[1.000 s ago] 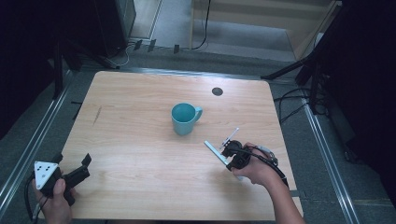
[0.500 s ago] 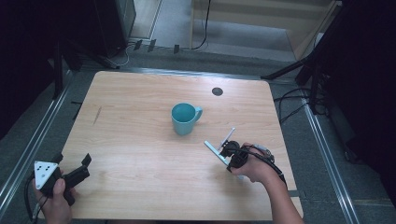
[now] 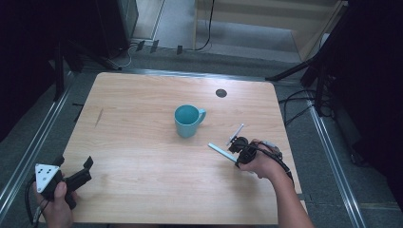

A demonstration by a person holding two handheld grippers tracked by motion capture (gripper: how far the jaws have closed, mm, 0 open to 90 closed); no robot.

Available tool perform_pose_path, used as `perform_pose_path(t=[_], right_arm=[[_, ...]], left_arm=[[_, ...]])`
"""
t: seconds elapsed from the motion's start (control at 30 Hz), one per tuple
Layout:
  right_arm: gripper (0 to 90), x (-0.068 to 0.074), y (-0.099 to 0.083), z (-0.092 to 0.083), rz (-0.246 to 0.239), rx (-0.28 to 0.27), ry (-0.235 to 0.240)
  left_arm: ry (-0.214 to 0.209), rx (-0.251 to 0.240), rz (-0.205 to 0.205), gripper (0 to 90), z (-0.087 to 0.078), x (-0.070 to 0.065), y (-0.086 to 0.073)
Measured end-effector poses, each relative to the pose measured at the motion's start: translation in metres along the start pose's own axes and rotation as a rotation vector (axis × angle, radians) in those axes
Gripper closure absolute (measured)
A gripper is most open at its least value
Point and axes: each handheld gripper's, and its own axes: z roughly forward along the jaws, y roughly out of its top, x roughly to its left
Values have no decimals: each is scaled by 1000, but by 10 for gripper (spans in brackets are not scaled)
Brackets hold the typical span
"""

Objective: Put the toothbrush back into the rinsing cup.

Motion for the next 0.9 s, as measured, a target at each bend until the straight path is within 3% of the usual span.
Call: perform_pose_path(t=[0.43,0.53,0.57,0.63,0.73,0.83,0.9], right_arm=[[900,-26,16,1,31,-10,-56],[900,-32,21,1,39,-12,-84],[900,-35,25,1,41,-12,-136],[900,-35,27,0,48,-21,-131],[900,-27,44,-11,67,-99,-97],[900,-9,71,-11,25,-137,-101],[900,-5,76,-10,31,-145,-96]], left_arm=[[1,-3,-13,60,0,0,0],[1,-2,-10,60,0,0,0],[1,-2,-10,60,0,0,0],[1,-3,-11,60,0,0,0],[1,-1,-12,60,0,0,0],[1,-4,-13,60,0,0,0],[-1,-6,-18,60,0,1,0]])
